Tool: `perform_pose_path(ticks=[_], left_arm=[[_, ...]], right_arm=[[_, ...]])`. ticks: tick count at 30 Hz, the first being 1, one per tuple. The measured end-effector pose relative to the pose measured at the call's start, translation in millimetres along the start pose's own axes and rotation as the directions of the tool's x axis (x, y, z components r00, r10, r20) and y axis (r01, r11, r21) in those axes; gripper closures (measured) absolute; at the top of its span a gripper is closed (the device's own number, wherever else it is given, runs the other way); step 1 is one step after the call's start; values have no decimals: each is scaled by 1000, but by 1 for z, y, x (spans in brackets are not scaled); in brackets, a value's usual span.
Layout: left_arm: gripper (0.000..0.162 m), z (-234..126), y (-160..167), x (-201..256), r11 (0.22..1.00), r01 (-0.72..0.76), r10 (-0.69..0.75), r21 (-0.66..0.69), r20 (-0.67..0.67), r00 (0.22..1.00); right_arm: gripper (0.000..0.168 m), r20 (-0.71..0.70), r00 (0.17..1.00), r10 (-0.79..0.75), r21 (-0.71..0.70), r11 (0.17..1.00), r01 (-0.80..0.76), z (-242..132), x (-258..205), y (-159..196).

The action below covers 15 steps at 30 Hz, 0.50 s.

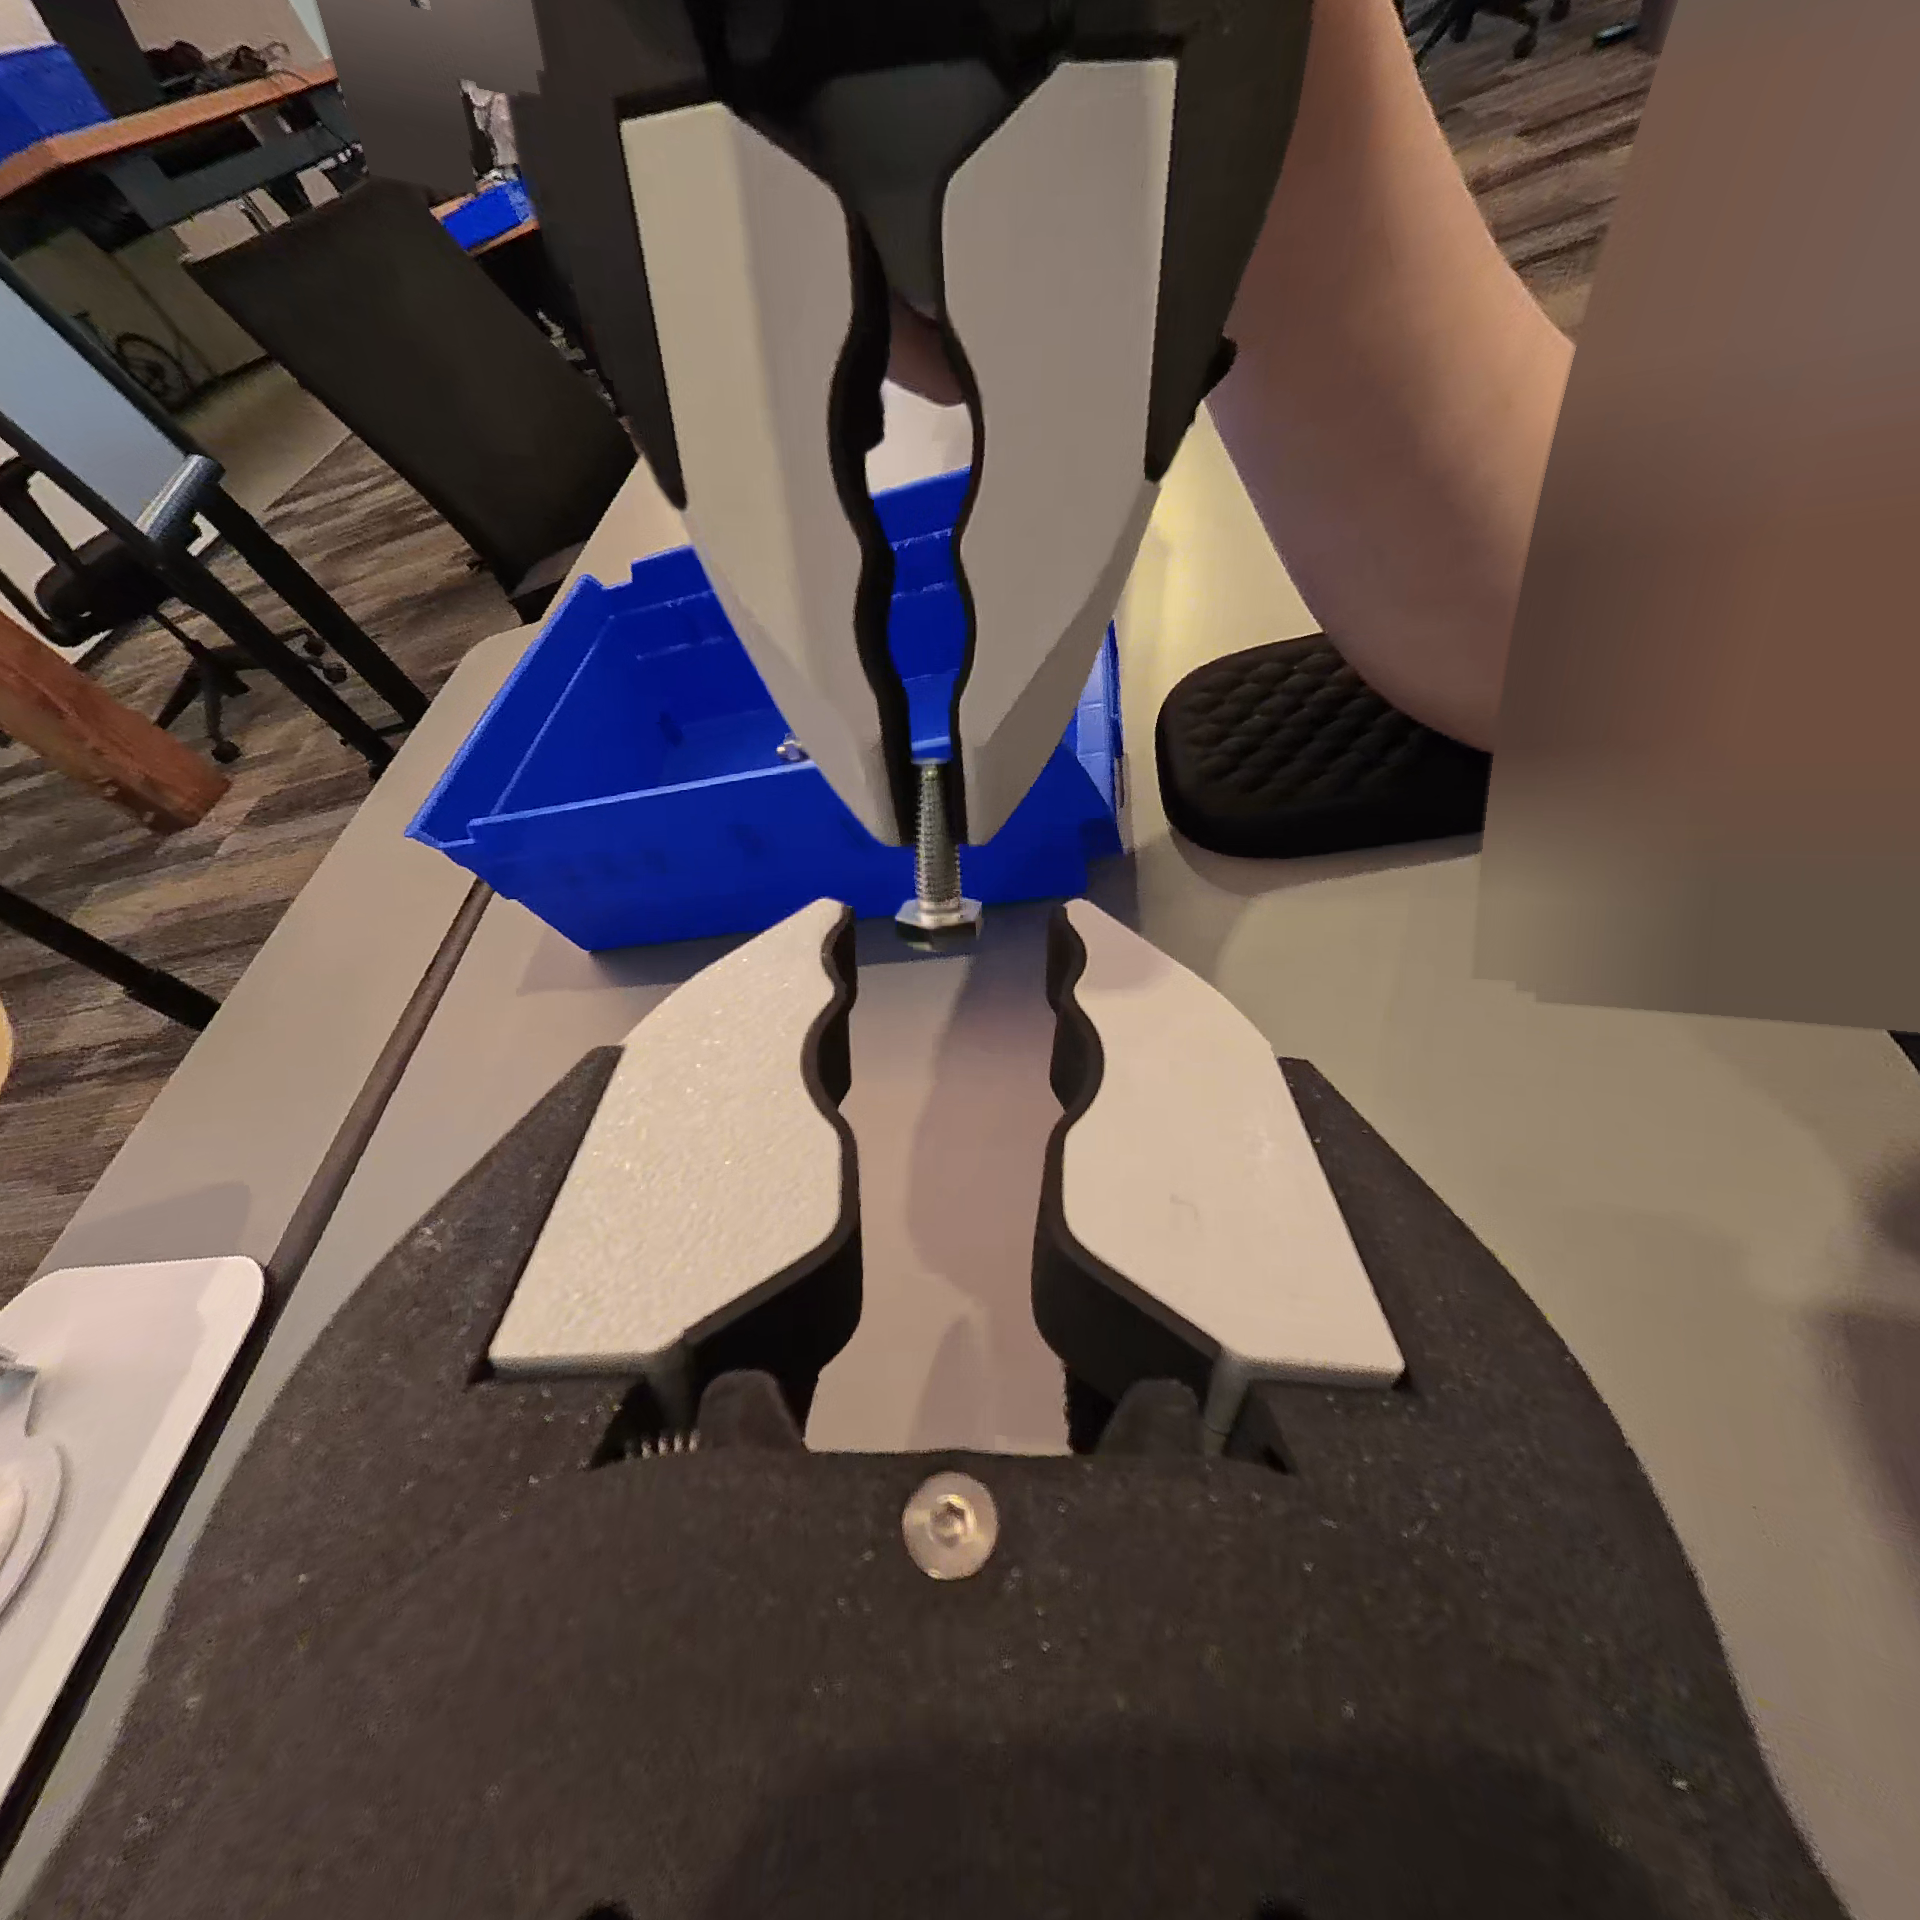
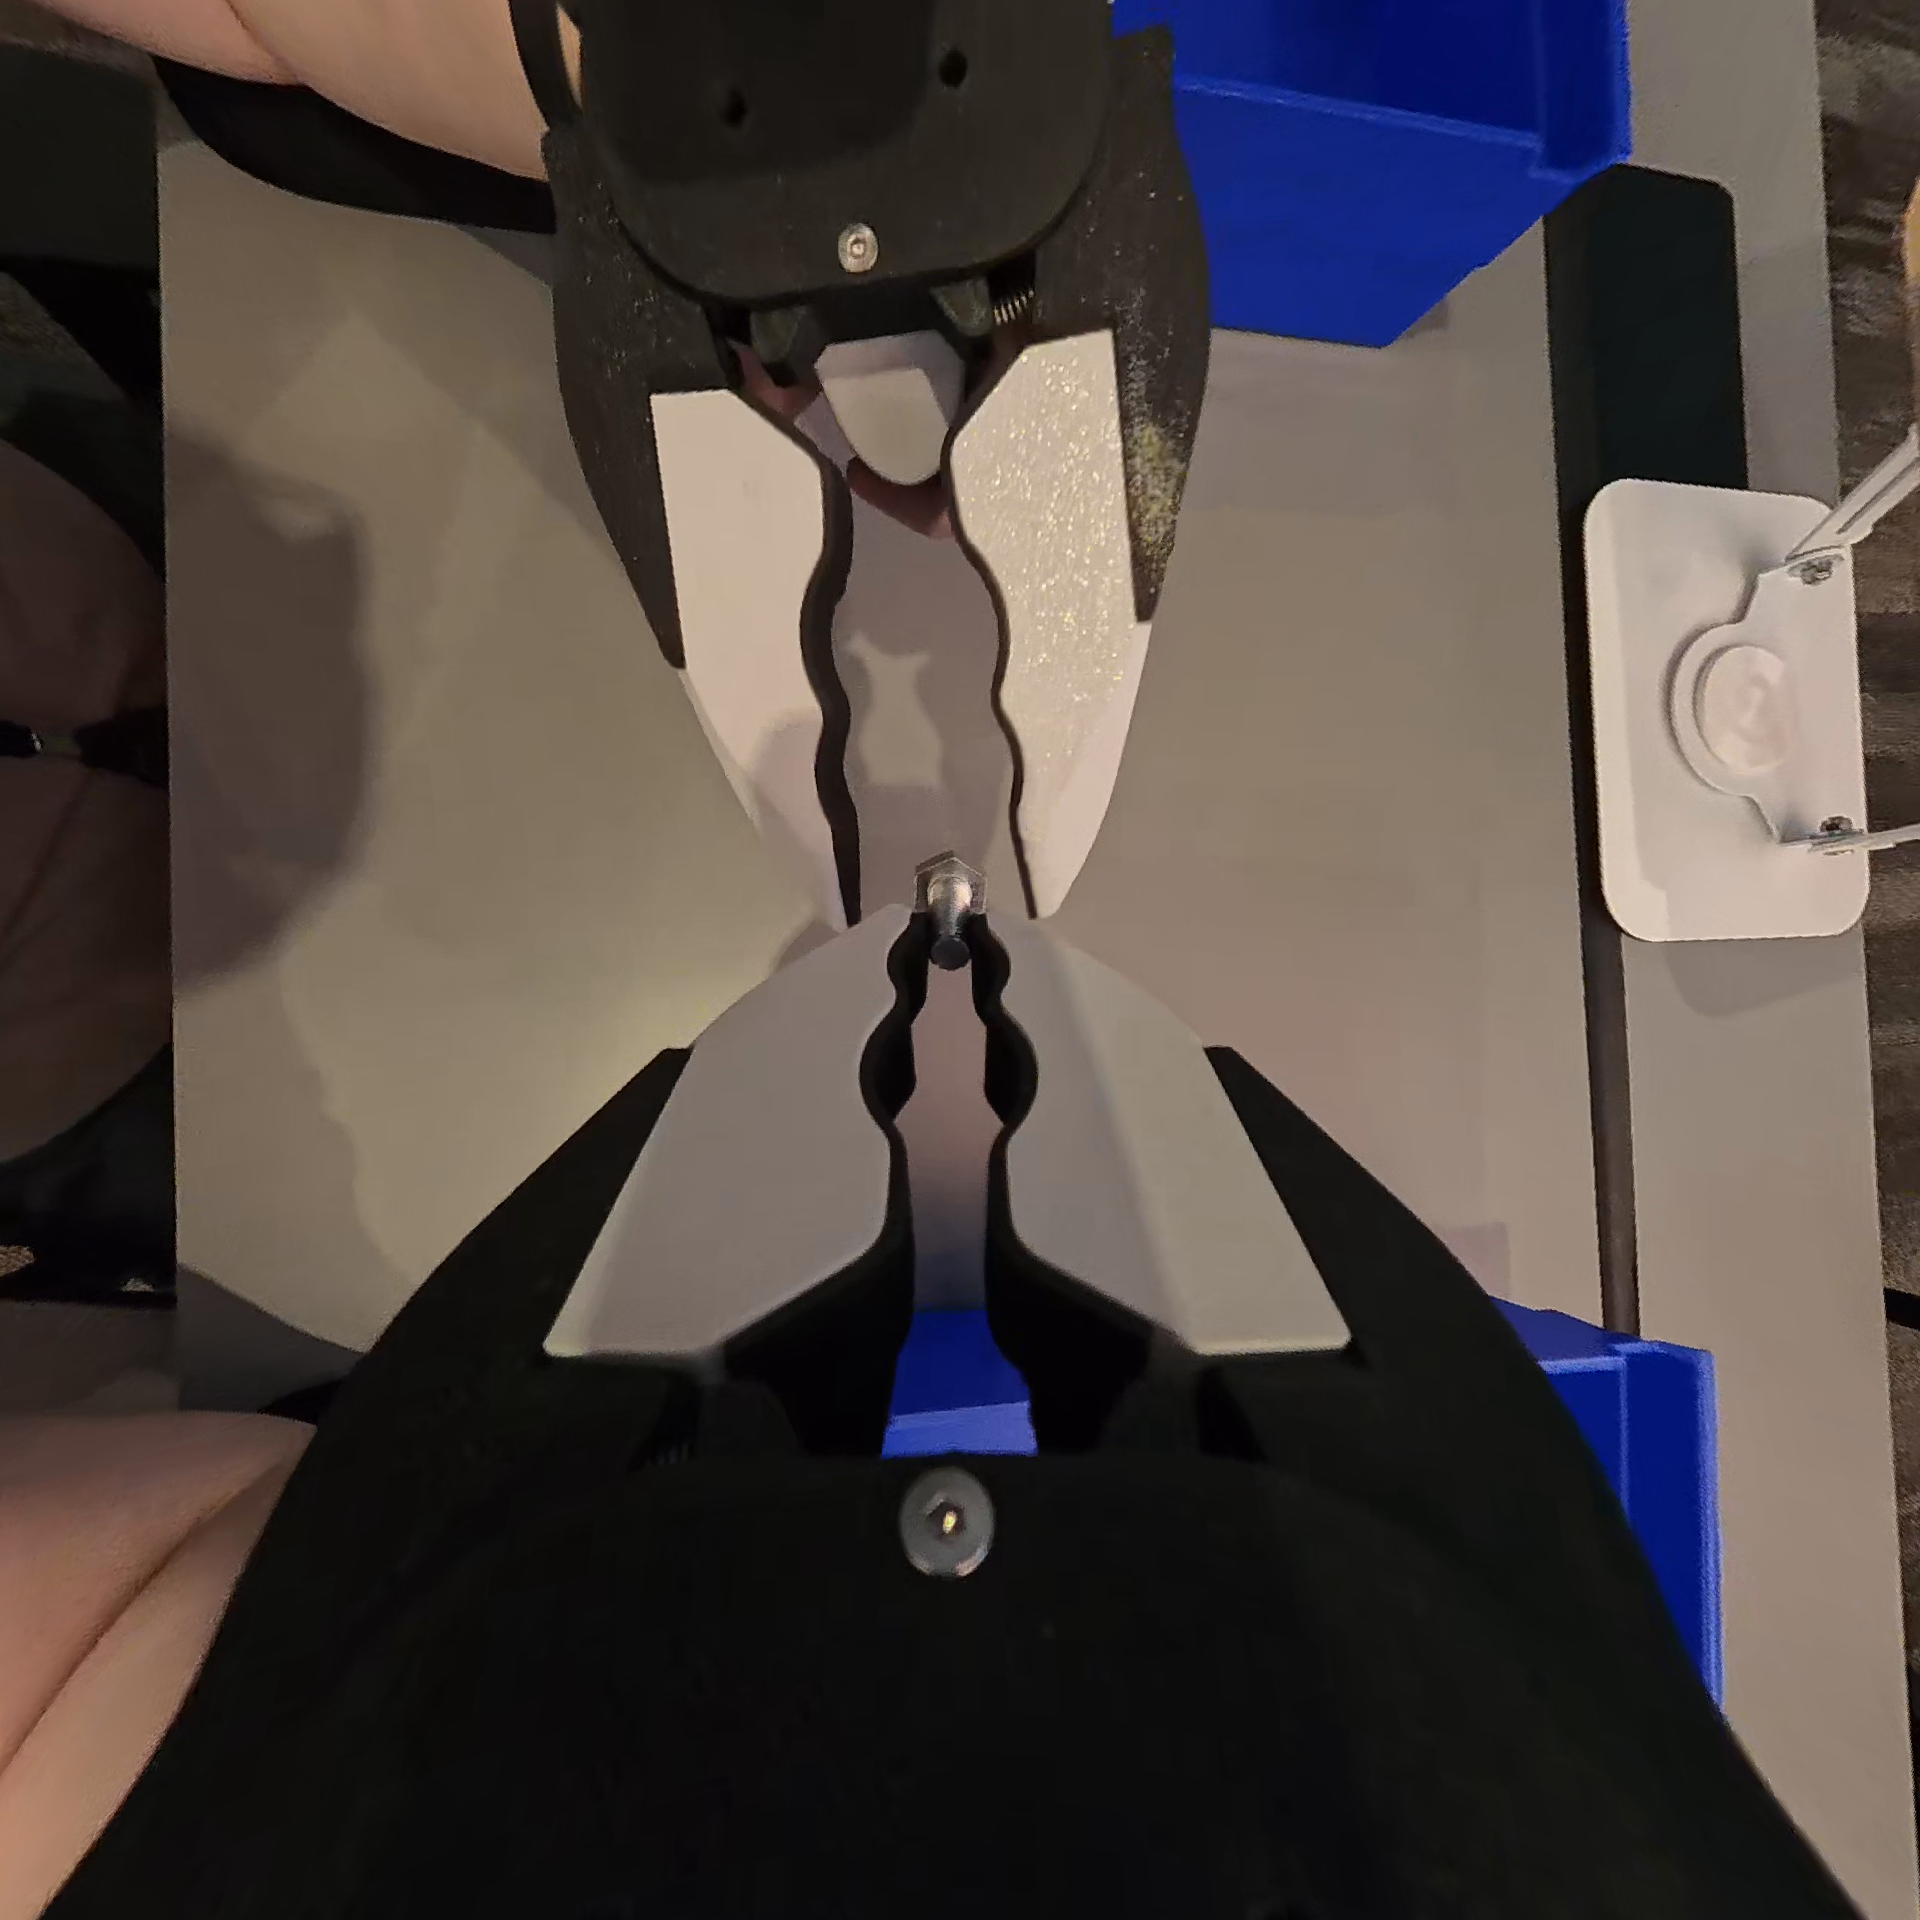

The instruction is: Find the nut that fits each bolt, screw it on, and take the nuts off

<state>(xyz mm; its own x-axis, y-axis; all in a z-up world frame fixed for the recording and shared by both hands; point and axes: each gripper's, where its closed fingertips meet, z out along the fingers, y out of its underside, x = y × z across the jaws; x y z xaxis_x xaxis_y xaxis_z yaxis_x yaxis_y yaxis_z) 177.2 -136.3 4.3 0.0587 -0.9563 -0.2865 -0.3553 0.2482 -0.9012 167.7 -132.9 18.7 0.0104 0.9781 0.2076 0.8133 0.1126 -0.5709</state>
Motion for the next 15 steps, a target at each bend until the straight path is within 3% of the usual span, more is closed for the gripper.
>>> perform_pose_path(ticks=[15], left_arm=[[141, 2, 6, 3, 999, 1, -1, -33, -25, 1000]], right_arm=[[160, -16, 999, -30, -51, 998, 30, 6, -5, 0]])
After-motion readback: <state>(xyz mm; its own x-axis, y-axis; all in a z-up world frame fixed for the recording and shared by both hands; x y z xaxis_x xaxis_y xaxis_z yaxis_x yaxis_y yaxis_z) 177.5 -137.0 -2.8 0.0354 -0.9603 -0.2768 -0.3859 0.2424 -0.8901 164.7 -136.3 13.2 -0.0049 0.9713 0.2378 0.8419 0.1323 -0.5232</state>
